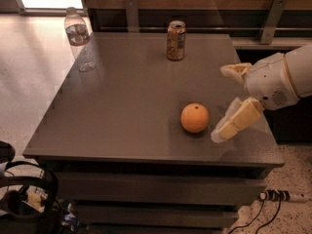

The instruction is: Move orange near water bottle

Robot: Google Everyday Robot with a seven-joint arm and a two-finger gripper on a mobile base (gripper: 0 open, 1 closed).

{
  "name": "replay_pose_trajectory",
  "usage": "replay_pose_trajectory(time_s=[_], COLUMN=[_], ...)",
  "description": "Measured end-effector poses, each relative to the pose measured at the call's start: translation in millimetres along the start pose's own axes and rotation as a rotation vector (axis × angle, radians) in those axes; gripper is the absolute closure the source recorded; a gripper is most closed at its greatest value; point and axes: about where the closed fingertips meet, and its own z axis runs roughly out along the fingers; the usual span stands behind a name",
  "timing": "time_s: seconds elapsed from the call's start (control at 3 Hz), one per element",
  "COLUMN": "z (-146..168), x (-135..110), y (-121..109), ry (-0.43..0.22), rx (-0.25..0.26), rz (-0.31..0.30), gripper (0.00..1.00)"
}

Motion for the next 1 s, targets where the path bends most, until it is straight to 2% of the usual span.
replay_pose_trajectory(time_s=[0.33,1.0], z=[21.6,50.9], x=[7.9,15.8], y=[-1.3,7.1], ry=[-0.065,-0.152], rx=[-0.023,-0.048], rz=[0.019,0.04], gripper=[0.0,0.0])
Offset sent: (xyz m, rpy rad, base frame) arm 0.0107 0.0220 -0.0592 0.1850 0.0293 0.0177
